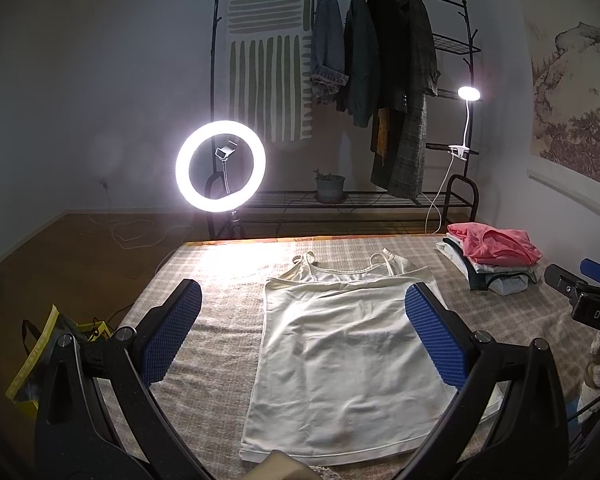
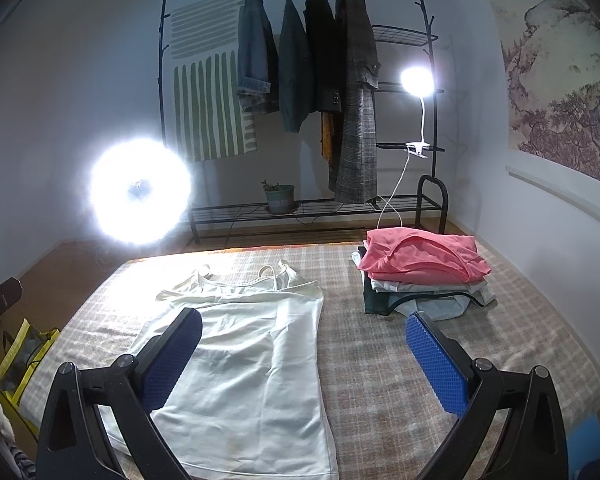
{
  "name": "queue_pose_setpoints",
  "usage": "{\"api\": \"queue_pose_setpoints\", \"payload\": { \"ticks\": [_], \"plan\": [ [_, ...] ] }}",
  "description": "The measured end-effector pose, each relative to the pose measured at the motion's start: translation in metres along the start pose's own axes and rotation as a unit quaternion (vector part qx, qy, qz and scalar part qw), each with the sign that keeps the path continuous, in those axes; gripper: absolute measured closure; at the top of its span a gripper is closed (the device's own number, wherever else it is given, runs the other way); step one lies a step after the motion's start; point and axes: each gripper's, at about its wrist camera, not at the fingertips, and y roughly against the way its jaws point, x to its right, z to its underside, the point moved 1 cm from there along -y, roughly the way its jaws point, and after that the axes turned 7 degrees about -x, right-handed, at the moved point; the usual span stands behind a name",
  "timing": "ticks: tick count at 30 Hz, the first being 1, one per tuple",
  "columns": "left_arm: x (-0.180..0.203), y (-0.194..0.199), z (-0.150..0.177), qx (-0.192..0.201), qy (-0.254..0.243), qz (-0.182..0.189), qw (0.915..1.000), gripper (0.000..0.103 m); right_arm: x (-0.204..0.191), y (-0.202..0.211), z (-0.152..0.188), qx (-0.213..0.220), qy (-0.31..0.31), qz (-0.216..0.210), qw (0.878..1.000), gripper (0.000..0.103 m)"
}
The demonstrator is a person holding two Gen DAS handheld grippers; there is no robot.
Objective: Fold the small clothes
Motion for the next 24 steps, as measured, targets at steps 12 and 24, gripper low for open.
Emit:
{"api": "queue_pose_setpoints", "payload": {
  "ticks": [12,24],
  "plan": [
    [0.0009,0.0,0.0032,0.001,-0.001,-0.001,1.0,0.0,-0.0018,-0.0018,-0.0002,-0.003,-0.002,-0.003,1.0,0.0],
    [-0.0034,-0.0013,0.0037,-0.001,0.002,-0.003,1.0,0.0,-0.0082,-0.0043,-0.0011,-0.004,0.001,-0.008,1.0,0.0]
  ]
}}
